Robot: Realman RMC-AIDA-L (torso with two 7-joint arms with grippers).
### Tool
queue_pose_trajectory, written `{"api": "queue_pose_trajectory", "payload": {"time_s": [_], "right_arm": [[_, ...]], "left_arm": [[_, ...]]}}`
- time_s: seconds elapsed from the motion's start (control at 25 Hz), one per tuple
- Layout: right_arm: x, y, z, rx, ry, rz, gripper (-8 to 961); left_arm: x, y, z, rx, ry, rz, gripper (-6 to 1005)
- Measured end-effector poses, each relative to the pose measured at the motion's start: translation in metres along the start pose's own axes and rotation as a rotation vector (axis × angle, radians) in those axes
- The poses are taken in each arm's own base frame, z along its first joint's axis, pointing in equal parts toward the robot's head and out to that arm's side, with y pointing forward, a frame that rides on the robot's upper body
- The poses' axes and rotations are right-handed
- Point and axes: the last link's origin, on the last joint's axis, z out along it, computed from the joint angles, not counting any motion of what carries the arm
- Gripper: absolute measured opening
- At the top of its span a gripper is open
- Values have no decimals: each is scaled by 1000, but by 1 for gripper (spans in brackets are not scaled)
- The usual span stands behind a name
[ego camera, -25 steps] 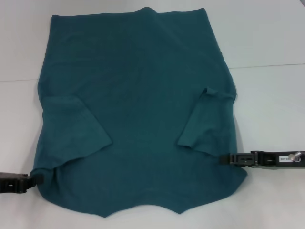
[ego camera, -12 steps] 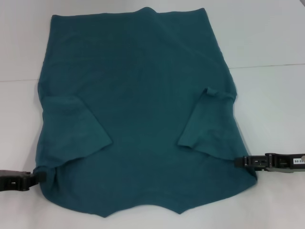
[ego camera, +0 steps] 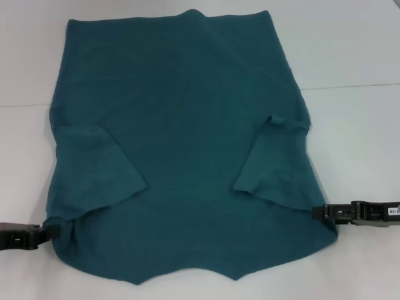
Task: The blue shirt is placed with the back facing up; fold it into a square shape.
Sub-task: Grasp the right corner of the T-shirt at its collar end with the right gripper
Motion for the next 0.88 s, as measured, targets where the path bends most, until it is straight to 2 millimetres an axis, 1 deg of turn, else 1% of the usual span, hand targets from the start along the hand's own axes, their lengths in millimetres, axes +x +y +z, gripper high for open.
{"api": "queue_pose_trajectory", "payload": {"time_s": [0.48,0.88], "right_arm": [[2,4,7,-7,13,-8,874],[5,12,9,-50,40,-18,871]], "left_arm": [[0,-1,0,4,1,1,28],[0,-1,1,4,1,-1,28]]}}
